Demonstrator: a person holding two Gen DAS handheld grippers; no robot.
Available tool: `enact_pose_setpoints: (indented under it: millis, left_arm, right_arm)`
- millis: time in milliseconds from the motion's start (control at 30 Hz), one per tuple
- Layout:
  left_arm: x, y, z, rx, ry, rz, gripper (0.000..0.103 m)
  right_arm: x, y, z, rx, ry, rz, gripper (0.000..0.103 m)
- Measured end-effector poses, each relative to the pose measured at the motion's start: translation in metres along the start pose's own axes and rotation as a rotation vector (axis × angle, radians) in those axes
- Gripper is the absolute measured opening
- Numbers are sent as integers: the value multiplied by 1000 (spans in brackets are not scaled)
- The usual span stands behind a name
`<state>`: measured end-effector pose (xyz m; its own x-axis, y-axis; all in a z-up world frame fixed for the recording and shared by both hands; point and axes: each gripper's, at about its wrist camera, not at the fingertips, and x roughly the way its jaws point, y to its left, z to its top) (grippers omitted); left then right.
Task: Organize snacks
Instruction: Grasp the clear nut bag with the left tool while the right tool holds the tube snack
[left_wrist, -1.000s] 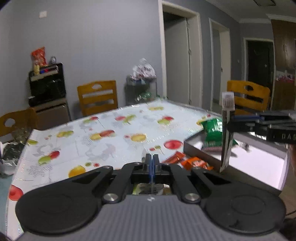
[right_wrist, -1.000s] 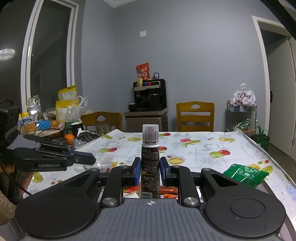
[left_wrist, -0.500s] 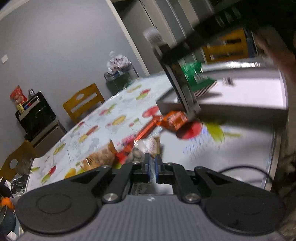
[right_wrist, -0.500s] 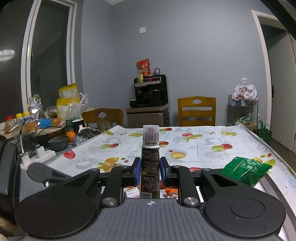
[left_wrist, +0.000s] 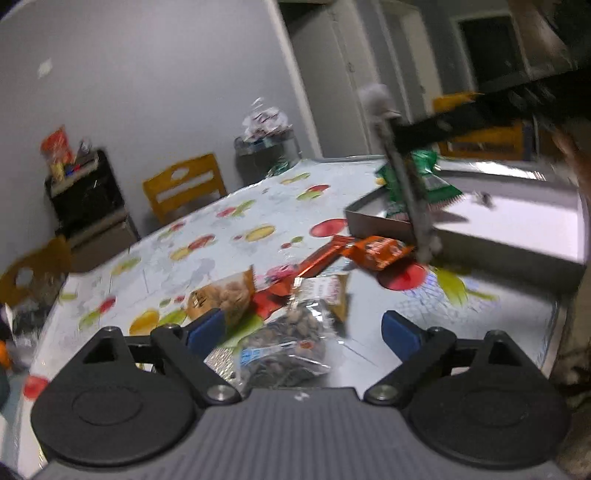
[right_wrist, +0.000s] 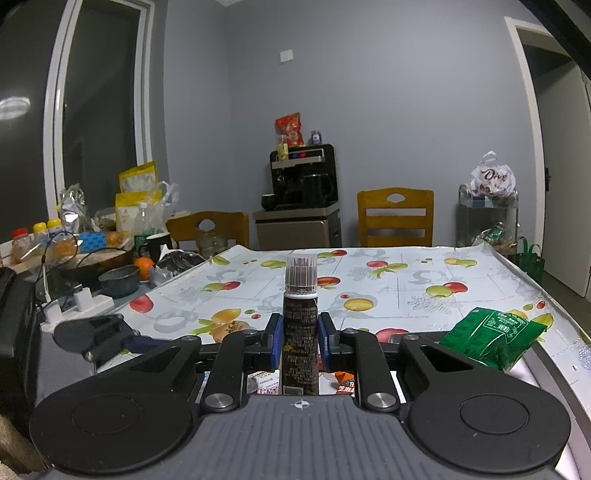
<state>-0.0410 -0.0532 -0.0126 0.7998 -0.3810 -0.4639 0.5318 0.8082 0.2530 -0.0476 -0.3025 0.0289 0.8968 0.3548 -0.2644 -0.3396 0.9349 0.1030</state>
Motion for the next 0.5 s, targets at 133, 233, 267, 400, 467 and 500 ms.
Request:
enact_pose_setpoints:
  millis: [133, 233, 267, 400, 467, 500]
  left_arm:
    - [7, 10, -3, -2, 40, 2, 93]
    - [17, 9, -11, 51, 78, -15, 93]
    - [22, 10, -13, 53, 93, -19, 93]
    - [33, 11, -15, 53, 116, -37, 93]
    - [36, 8, -13, 77, 100, -46, 93]
    - [39, 6, -12, 94, 106, -48, 93]
  right_arm:
    - [-1, 1, 0, -6, -10, 1, 10]
    - [-1, 1, -1, -8, -7, 1, 10]
    - [0, 1, -1, -10, 3, 0, 10]
    - [12, -3, -6, 47, 95, 28, 10]
    - [19, -4, -6, 80, 146, 35, 18]
    - [23, -4, -7, 84, 170, 36, 21]
